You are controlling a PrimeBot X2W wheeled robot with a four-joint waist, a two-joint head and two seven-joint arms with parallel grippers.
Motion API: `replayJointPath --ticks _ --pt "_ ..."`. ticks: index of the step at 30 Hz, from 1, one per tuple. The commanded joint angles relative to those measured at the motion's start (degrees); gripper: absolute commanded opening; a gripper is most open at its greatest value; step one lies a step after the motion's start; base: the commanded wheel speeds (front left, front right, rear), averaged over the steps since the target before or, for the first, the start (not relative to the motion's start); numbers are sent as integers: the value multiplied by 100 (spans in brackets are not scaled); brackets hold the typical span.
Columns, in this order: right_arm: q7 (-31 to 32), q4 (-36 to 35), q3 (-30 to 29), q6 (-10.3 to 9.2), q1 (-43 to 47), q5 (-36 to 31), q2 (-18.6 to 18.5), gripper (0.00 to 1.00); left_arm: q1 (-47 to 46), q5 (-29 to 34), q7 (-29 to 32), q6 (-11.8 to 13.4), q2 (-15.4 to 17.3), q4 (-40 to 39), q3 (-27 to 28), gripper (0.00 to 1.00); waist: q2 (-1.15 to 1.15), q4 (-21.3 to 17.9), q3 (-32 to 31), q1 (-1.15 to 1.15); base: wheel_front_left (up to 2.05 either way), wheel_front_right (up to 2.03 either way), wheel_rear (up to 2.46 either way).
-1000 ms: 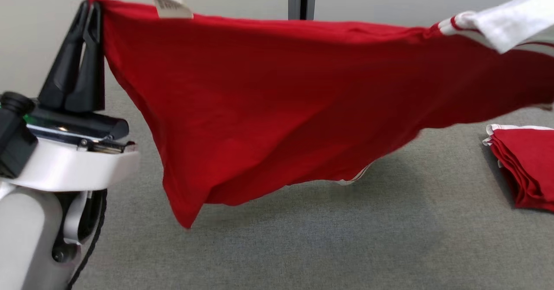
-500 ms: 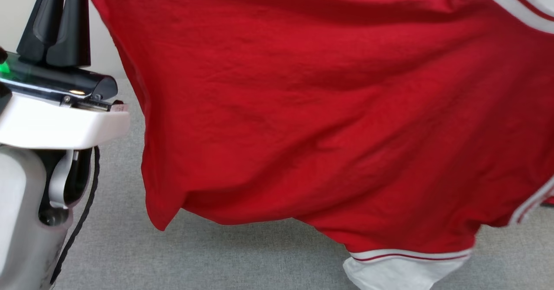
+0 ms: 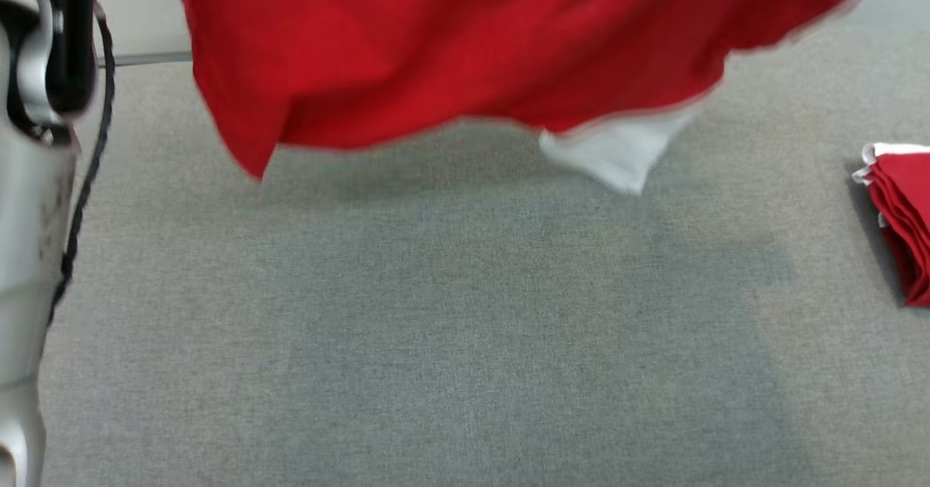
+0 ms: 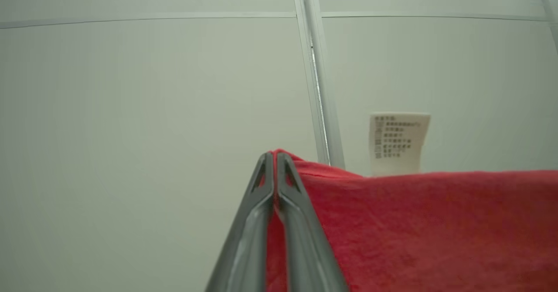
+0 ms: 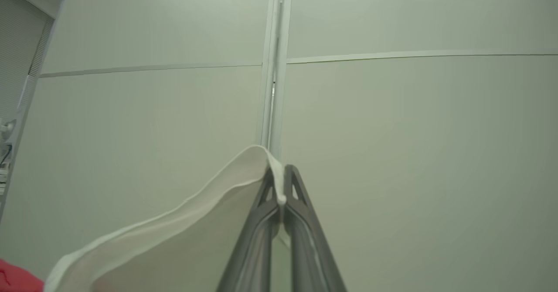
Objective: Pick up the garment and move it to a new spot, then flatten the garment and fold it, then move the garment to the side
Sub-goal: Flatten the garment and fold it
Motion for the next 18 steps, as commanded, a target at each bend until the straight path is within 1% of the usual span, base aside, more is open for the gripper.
replayJointPath --ticks 1,5,8,12,14,18 --pt "-74 167 77 -9 -148 61 37 0 -138 85 -35 -19 16 194 -36 0 0 -18 124 0 0 0 0" --pt "-279 1266 609 -8 -816 171 247 0 -703 145 -150 -228 -166 1300 -203 0 0 -51 351 0 0 0 0" --pt "-400 2003 1020 -7 -1084 283 431 0 -898 93 -233 -395 -320 2132 -290 0 0 -64 504 0 0 0 0" --pt "-561 2954 1381 -7 -1081 514 672 0 -909 -43 -357 -668 -580 3192 -357 0 0 -75 663 0 0 0 0" --pt "-630 3363 1551 -7 -976 640 800 0 -786 -119 -405 -756 -715 3677 -367 0 0 -77 708 0 0 0 0" --pt "-846 3923 1850 -6 -750 925 955 0 -571 -304 -498 -929 -916 4448 -312 0 0 -90 764 0 0 0 0"
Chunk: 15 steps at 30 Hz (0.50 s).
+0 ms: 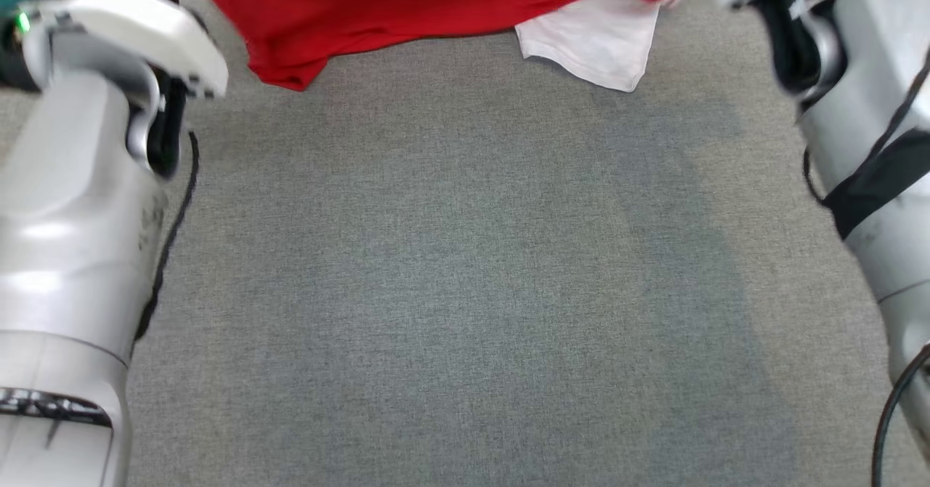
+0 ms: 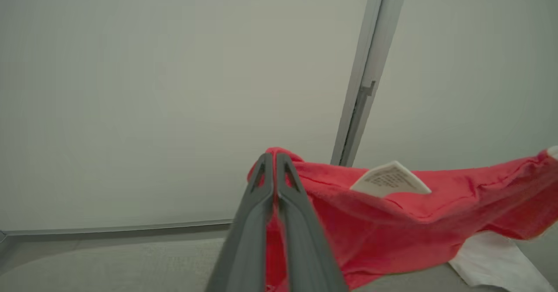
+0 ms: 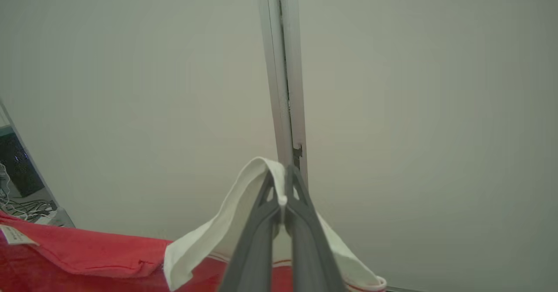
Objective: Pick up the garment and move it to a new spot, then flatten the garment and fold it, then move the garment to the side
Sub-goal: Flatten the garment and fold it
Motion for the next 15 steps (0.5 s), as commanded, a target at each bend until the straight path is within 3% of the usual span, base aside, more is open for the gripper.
replayJointPath --ticks 1,5,9,15 --pt "-98 53 53 -1 101 95 19 0 56 -37 -40 -44 -19 95 24 0 0 -10 8 0 0 0 0" --pt "-348 215 261 -1 471 436 68 0 346 -135 -78 -119 -72 394 130 0 0 -50 -11 0 0 0 0" --pt "-530 48 420 -1 1118 765 -28 0 841 -118 -85 -124 -100 172 343 0 0 -42 -166 0 0 0 0" --pt "-572 -984 287 -1 2652 847 -308 0 2047 36 -77 -79 -189 -644 782 0 0 -21 -466 0 0 0 0"
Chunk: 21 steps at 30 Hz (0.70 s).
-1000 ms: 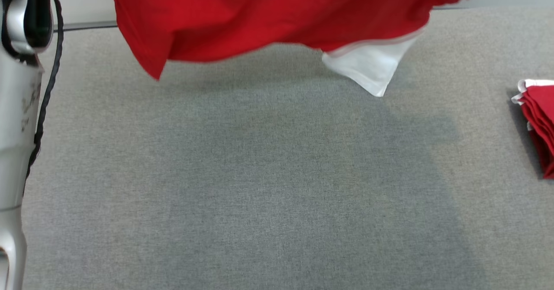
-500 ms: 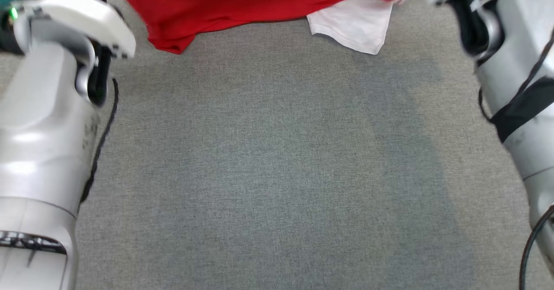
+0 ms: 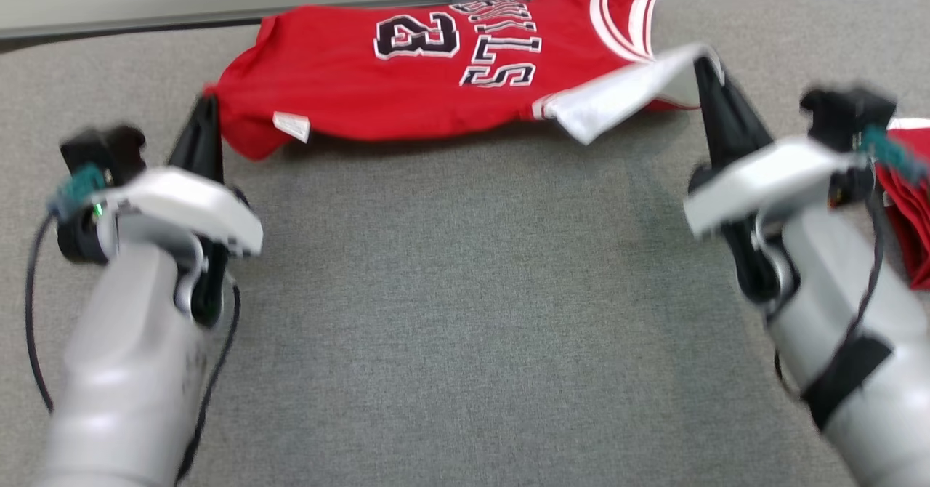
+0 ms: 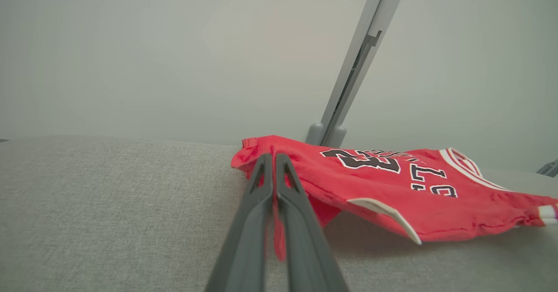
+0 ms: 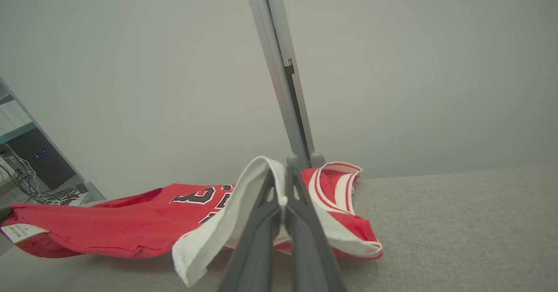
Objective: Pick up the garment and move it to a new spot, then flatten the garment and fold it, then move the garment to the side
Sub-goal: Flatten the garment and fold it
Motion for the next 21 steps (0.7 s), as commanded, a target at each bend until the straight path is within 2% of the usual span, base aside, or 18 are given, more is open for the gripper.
replayJointPath --ticks 1,10,12,17,21 --pt "-34 -226 -63 -2 422 -61 -39 0 304 90 -5 53 20 -135 76 0 0 6 -163 0 0 0 0" --pt "-37 -2125 -946 -2 3339 -569 -55 0 2214 478 -7 160 102 -1310 309 0 0 -14 -808 0 0 0 0" --pt "-38 -2315 -1048 -2 3621 -640 -56 0 2419 520 -6 193 135 -1442 300 0 0 -23 -884 0 0 0 0" --pt "472 -3333 -1443 -2 4913 -982 70 0 3505 545 44 380 276 -2247 333 0 0 -126 -1266 0 0 0 0" --pt "1102 -4195 -1728 -2 5769 -1255 200 0 4287 485 390 617 341 -3156 342 0 0 -107 -1453 0 0 0 0"
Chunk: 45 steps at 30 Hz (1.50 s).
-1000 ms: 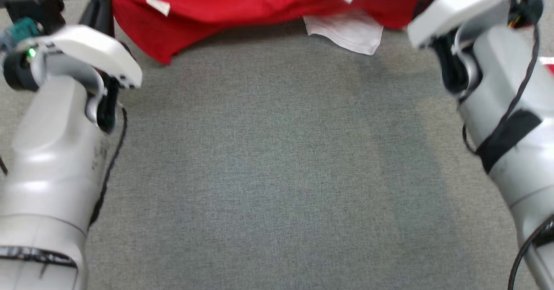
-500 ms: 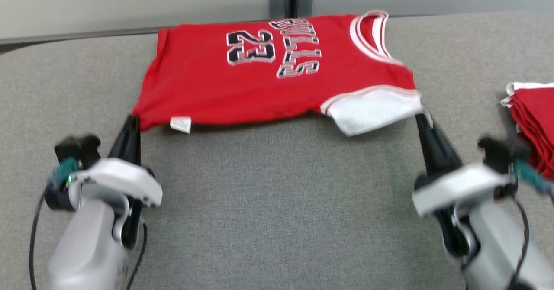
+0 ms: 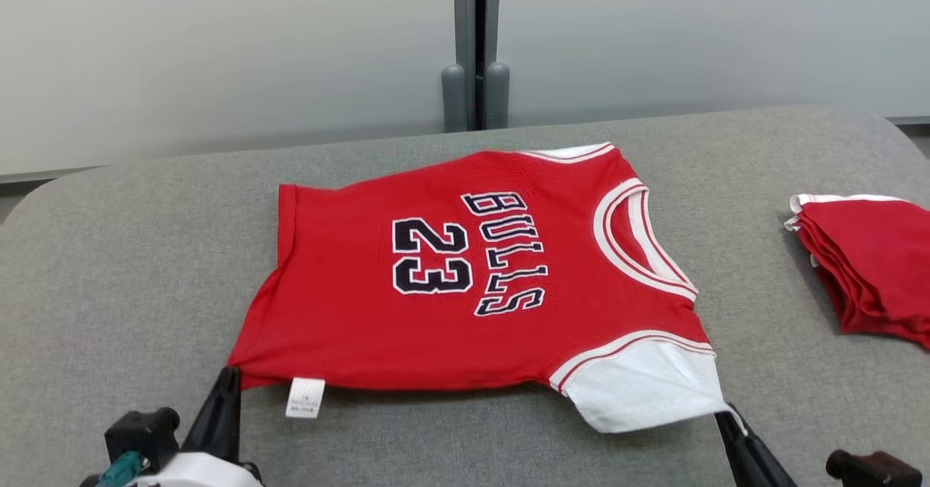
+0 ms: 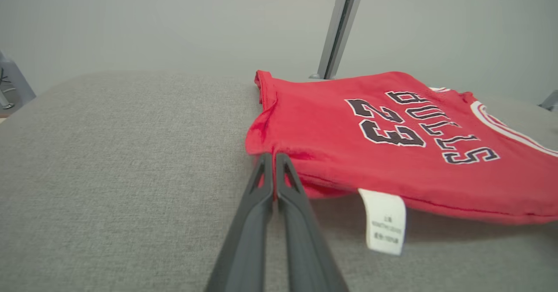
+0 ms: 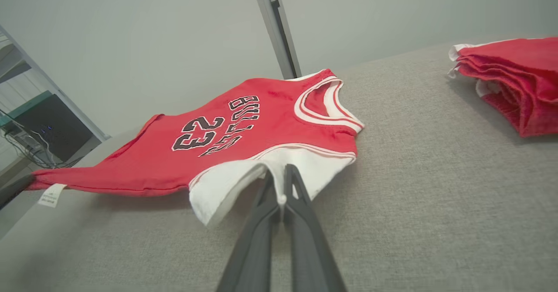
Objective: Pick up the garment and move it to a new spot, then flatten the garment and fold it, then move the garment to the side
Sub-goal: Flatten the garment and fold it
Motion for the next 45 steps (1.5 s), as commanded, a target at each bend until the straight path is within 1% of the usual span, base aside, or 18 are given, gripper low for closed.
replayJointPath --ticks 1,6,11,16,21,26,31,32,33,34,40,45 --pt "163 -248 -103 -1 237 -66 48 0 236 -53 131 66 34 -288 4 0 0 18 -135 0 0 0 0" --pt "726 -987 -286 -1 1075 -277 245 0 1142 -152 533 414 58 -1311 69 0 0 24 -378 0 0 0 0" --pt "1057 -1416 -362 -1 1520 -343 403 0 1723 -150 955 632 137 -2080 41 0 0 31 -482 0 0 0 0" --pt "1167 -1505 -406 -1 1598 -366 503 0 1880 -134 1276 785 205 -2495 15 0 0 80 -551 0 0 0 0" --pt "1284 -1361 -372 -1 1447 -258 516 0 1790 -238 1673 855 249 -2583 -18 0 0 126 -543 0 0 0 0" --pt "1214 -1027 -441 -1 1059 -190 445 0 1518 -312 2007 836 282 -2441 -68 0 0 160 -383 0 0 0 0" --pt "1083 -510 -504 -1 324 -137 279 0 1052 -471 2200 719 273 -2128 -80 0 0 214 -100 0 0 0 0" --pt "1059 -402 -476 -1 129 -155 227 0 934 -492 2232 690 275 -2056 -86 0 0 227 -25 0 0 0 0" --pt "1033 -166 -412 -1 -269 -129 136 0 670 -570 2227 623 248 -1918 -60 0 0 255 148 0 0 0 0" --pt "1033 -166 -412 -1 -269 -129 136 0 670 -570 2227 623 248 -1918 -60 0 0 255 148 0 0 0 0" --pt "797 719 -167 -1 -1485 -23 -147 0 -10 -673 2313 404 224 -1403 -137 0 0 379 527 0 0 0 0" --pt "464 1448 84 -1 -2354 84 -336 0 -486 -690 2203 245 163 -1070 -197 0 0 509 814 0 0 0 0"
